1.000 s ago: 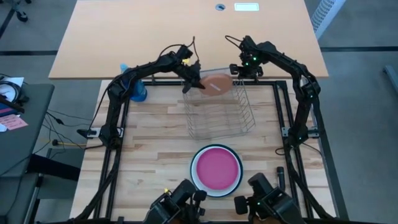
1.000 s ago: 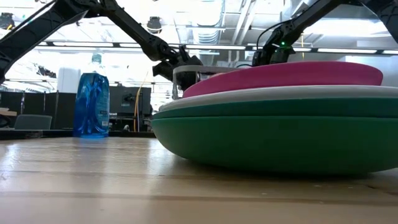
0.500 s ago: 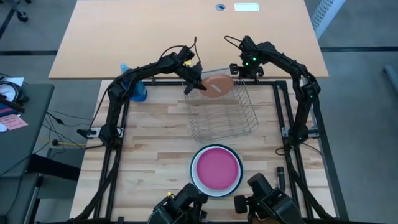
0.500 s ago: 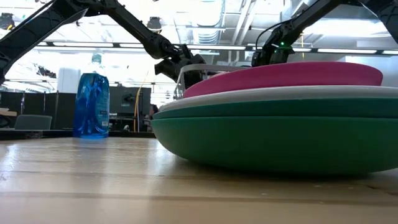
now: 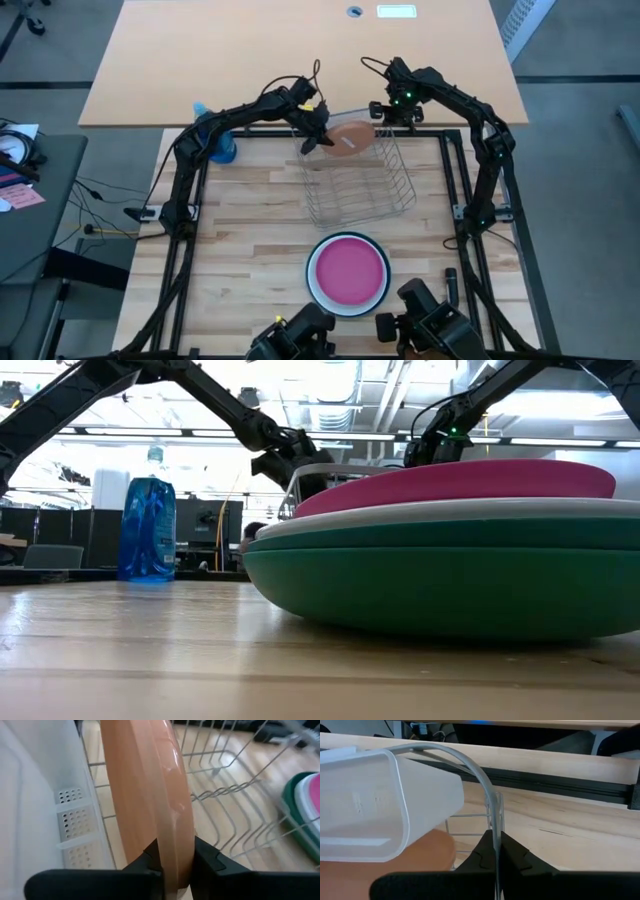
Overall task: Sort dishes
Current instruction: Put the brown plate in the dish rack
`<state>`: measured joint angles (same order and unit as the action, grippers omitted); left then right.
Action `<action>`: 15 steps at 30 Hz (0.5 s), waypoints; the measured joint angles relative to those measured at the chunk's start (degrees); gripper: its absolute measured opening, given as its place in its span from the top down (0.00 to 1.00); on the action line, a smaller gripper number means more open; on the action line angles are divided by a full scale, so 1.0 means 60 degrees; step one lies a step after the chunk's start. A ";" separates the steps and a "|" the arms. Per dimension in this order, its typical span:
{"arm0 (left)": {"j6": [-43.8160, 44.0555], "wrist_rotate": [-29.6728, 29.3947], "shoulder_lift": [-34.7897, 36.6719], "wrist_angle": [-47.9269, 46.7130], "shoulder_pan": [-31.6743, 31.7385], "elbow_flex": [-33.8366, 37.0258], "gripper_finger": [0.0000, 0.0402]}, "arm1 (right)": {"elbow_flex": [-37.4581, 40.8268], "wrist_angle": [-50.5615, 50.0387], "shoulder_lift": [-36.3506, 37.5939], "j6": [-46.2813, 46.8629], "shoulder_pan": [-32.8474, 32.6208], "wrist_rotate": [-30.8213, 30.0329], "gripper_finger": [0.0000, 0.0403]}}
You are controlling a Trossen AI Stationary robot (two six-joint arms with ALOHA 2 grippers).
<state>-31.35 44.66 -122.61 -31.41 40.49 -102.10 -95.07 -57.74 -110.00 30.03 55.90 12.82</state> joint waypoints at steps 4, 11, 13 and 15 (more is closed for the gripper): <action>0.0324 -0.0138 0.0000 0.0005 -0.0127 -0.0004 0.90 | 0.0000 -0.0007 0.0000 0.0024 0.0000 0.0000 0.99; 0.1015 -0.0192 0.0079 -0.0071 -0.0280 0.0008 0.90 | 0.0000 -0.0018 0.0000 0.0021 0.0000 0.0001 0.99; 0.1040 -0.0051 0.0095 -0.0188 -0.0316 0.0026 0.90 | 0.0000 -0.0023 0.0000 0.0021 -0.0001 0.0006 0.99; 0.1063 0.0013 0.0091 -0.0210 -0.0319 0.0025 0.90 | 0.0000 -0.0023 0.0000 0.0020 -0.0007 0.0013 0.99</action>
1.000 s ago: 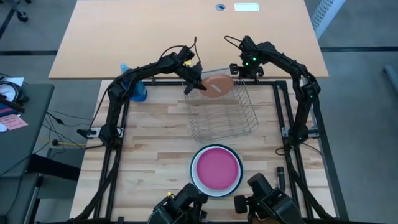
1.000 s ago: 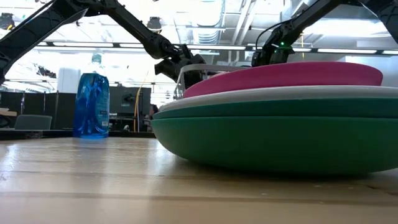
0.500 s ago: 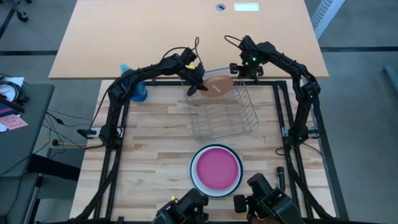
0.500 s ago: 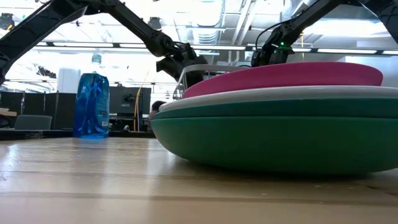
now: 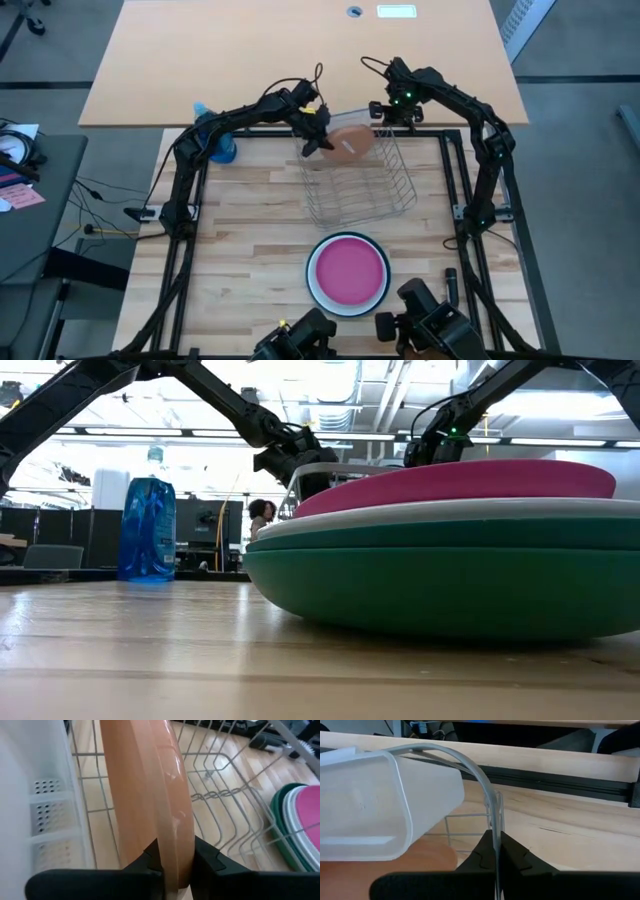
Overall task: Sort dishes
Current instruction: Put the brown plate in the dish rack
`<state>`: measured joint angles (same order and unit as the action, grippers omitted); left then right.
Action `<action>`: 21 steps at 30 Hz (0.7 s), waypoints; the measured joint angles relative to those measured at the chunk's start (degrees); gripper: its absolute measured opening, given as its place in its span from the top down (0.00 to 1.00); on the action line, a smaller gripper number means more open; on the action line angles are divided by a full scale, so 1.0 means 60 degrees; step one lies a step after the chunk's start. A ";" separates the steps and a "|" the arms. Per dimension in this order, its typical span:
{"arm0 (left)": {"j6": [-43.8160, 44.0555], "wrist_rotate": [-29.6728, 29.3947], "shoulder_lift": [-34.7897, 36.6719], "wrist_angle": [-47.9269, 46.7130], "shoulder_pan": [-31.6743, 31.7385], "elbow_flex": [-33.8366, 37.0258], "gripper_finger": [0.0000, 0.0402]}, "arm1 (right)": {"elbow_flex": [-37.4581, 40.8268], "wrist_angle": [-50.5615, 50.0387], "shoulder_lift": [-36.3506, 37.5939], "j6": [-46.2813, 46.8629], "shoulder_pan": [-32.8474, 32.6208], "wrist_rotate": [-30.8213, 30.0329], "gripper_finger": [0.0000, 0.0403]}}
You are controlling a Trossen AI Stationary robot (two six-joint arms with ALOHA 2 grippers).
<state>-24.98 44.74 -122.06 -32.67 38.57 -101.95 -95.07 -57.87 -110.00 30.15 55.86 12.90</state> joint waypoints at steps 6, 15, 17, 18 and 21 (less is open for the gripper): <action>-0.0709 -0.0275 -0.0004 -0.0318 -0.0049 -0.0001 0.90 | 0.0000 0.0139 0.0000 0.0012 0.0001 -0.0009 0.99; -0.0523 -0.0673 0.0029 -0.0212 -0.0076 0.0004 0.79 | 0.0000 0.0187 0.0000 0.0048 0.0004 -0.0005 0.99; -0.0523 -0.0769 0.0052 -0.0214 -0.0094 0.0011 0.74 | 0.0000 0.0187 0.0000 0.0048 0.0004 -0.0002 0.99; -0.0523 -0.0816 0.0089 -0.0205 -0.0101 0.0013 0.72 | 0.0000 0.0187 0.0000 0.0048 0.0004 -0.0002 0.99; -0.0551 -0.1086 0.0290 -0.0292 -0.0103 0.0040 0.63 | -0.0004 0.0247 0.0000 0.0048 -0.0002 0.0014 0.99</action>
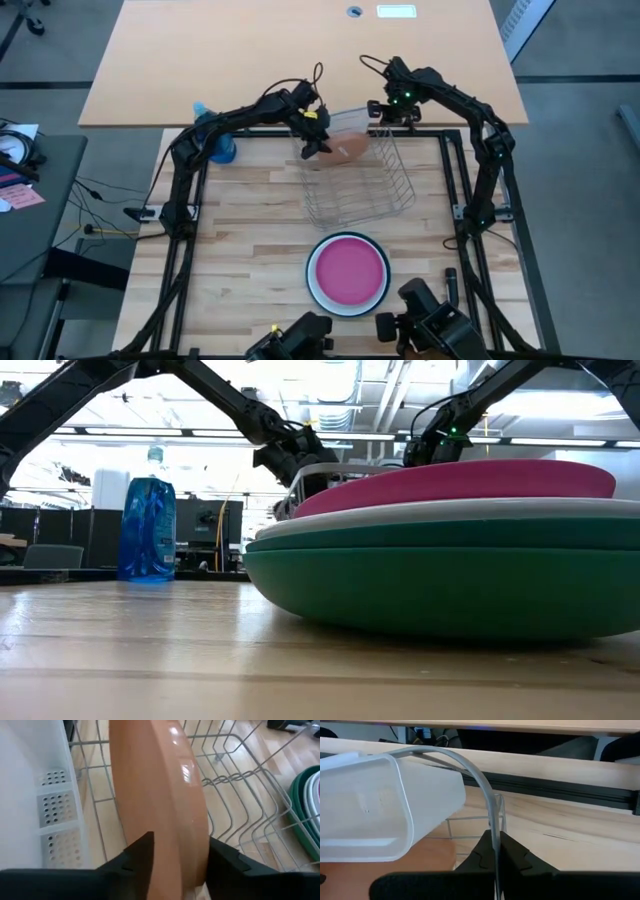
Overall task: Sort dishes
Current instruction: Put the brown plate in the dish rack, then put the pink plate in the dish rack
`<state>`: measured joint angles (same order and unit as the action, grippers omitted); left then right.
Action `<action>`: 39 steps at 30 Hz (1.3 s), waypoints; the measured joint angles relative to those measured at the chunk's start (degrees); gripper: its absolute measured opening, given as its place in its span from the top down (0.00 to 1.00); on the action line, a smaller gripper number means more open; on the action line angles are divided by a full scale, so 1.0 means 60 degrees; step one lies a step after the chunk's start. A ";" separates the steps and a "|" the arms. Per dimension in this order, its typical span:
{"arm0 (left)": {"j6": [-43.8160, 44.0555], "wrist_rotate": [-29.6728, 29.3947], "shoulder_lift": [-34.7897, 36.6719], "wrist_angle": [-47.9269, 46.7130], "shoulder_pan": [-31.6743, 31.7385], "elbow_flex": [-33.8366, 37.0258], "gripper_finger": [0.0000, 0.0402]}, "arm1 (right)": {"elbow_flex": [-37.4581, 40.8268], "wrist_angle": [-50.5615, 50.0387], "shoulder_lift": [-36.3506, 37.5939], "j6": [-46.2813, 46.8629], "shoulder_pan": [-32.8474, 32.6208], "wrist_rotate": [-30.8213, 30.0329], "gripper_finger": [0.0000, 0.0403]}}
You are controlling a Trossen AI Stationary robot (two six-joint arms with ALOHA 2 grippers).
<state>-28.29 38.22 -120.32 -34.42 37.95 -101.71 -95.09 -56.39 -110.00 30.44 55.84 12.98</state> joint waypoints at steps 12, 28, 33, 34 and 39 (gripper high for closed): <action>0.0045 -0.0591 0.1522 -0.0233 0.0025 0.0004 0.50 | -0.0033 -0.0136 0.0237 0.0066 0.0068 -0.0017 0.96; 0.2801 -0.0918 0.2044 -0.1180 0.0029 -0.0018 0.50 | -0.0033 -0.0429 0.1611 -0.0080 0.0491 -0.0312 0.69; 0.2907 -0.2059 0.3249 -0.2205 -0.0078 -0.0020 0.51 | -0.0032 -0.0919 0.2876 -0.0066 0.0262 -0.0172 0.60; 0.2830 -0.2530 0.3546 -0.2411 -0.0171 -0.0024 0.52 | -0.0026 -0.0985 0.3196 -0.0062 0.0130 -0.0058 0.59; 0.2729 -0.3141 0.4176 -0.3156 -0.0570 -0.0058 0.60 | -0.0026 -0.1064 0.4755 0.0451 -0.0871 0.0202 0.56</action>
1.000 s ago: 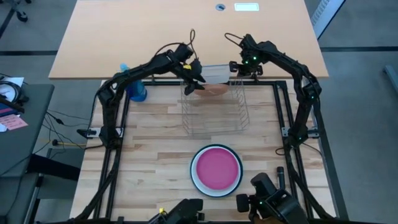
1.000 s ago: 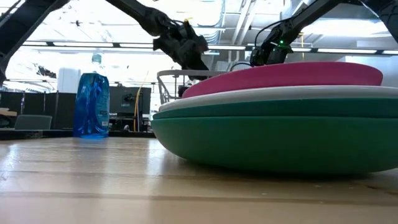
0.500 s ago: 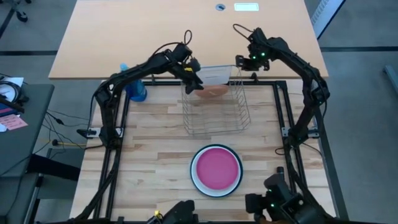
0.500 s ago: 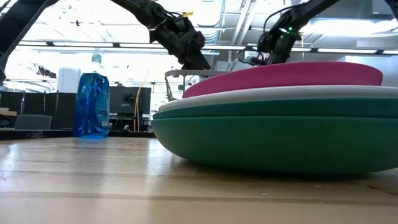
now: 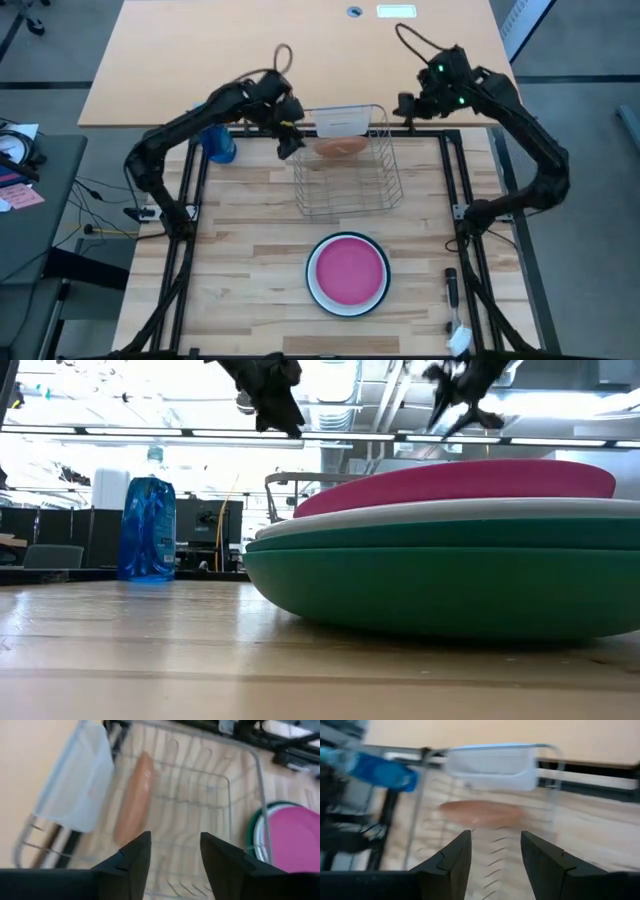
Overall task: Sort dishes
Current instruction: Put the pink plate in the dish rack
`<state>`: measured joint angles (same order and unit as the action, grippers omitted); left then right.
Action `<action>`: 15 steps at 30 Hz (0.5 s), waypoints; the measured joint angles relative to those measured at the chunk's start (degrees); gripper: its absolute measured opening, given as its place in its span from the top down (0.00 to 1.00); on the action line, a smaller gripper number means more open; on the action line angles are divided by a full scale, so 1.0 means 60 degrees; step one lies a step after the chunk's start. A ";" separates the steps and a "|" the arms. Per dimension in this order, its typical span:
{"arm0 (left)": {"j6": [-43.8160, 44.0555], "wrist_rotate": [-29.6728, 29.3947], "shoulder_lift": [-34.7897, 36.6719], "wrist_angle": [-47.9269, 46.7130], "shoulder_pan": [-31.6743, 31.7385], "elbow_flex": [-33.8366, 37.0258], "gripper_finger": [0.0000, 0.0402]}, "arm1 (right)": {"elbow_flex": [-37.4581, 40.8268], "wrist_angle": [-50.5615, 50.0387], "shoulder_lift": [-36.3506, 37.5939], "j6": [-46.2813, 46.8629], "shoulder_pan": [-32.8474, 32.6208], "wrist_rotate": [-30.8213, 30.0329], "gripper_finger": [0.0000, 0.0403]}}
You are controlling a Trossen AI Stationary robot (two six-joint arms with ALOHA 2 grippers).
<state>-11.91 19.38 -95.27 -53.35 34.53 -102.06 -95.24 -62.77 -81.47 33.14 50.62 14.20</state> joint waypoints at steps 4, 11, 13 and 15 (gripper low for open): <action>0.0245 -0.0036 -0.0352 -0.0884 -0.0380 0.0036 0.68 | 0.0004 -0.0294 0.0810 -0.0444 -0.1446 -0.0073 0.57; 0.0758 -0.0512 0.0493 -0.1013 -0.2265 0.0005 0.84 | 0.0005 -0.2113 0.1682 -0.0882 -0.5650 -0.1134 0.65; 0.0881 -0.0487 0.0470 -0.1093 -0.2882 0.0003 0.87 | 0.0018 -0.2564 0.1715 -0.0356 -0.6760 -0.1716 0.69; 0.1199 -0.0484 0.0304 -0.1234 -0.3468 0.0038 0.90 | 0.0018 -0.2796 0.1696 -0.0068 -0.7712 -0.1929 0.73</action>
<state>-4.72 16.47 -93.44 -60.76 13.73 -101.83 -95.13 -79.55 -71.29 32.73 4.34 2.63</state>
